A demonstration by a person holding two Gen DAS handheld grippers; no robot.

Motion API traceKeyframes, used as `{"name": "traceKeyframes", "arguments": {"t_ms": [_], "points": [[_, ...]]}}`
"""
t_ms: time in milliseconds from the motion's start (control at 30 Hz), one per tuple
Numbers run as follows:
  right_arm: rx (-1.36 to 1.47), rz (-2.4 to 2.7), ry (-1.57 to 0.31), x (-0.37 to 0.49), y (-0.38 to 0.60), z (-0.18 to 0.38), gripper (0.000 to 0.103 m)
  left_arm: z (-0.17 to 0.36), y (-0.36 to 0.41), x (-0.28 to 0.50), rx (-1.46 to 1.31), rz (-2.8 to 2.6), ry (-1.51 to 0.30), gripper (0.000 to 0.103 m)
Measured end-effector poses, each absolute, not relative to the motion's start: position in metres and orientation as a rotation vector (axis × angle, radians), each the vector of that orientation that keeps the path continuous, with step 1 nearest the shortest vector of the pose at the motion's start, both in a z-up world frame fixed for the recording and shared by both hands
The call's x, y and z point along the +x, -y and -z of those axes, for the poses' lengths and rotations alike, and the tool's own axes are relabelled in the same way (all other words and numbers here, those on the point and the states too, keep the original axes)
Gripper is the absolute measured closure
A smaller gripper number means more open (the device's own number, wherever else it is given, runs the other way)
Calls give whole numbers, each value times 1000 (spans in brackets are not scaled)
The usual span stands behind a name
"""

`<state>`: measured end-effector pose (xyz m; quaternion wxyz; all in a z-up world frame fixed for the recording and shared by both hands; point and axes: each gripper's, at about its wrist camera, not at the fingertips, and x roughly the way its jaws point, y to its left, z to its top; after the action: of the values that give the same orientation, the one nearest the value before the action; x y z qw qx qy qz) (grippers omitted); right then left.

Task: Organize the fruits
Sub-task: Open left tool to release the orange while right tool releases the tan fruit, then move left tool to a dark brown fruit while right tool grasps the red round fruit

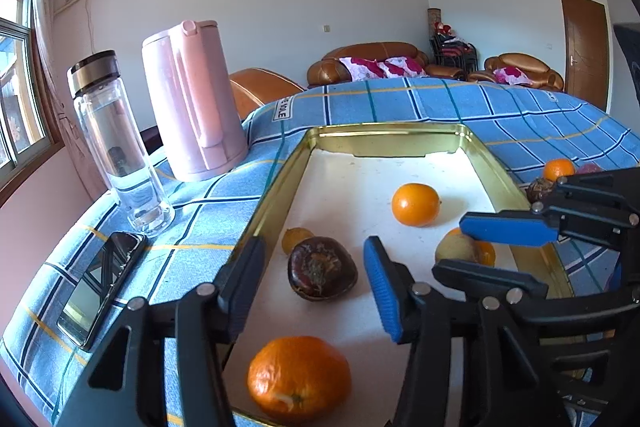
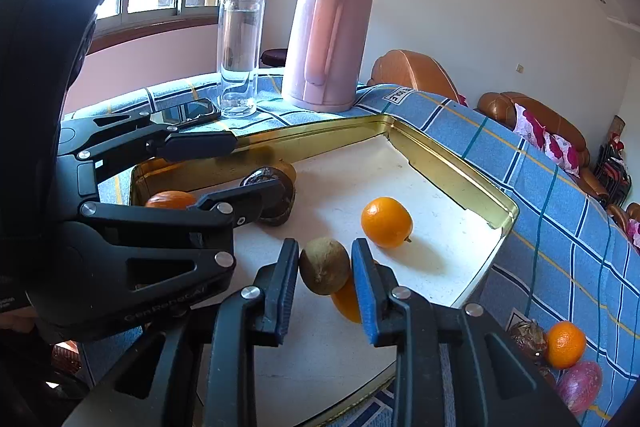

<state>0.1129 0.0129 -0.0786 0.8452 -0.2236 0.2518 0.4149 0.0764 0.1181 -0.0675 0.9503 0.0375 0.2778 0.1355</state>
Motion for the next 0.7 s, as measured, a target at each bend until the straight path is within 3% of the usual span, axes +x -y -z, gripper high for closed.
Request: {"name": "traceKeyframes", "arguments": {"t_ms": [67,167,300,500,633,700], "points": [[-465,-873,-529,113,-12,78,71,67,-121,75,72,-296,-558,37],[-438,-855,-523,115,-6,76,58,65,-124,73,58,-301,-551,34],[-397,-836,-513,118,1,73,45,61,-127,71,38,-321,-533,21],[-365,-824,-464,113,12,66,44,54,-123,67,-1,-303,-499,18],[-352,-772,-393,108,40,59,42,40,-105,64,-37,-239,-432,6],[-320,-732,-386,113,64,54,42,33,-86,66,-26,-199,-403,6]]}}
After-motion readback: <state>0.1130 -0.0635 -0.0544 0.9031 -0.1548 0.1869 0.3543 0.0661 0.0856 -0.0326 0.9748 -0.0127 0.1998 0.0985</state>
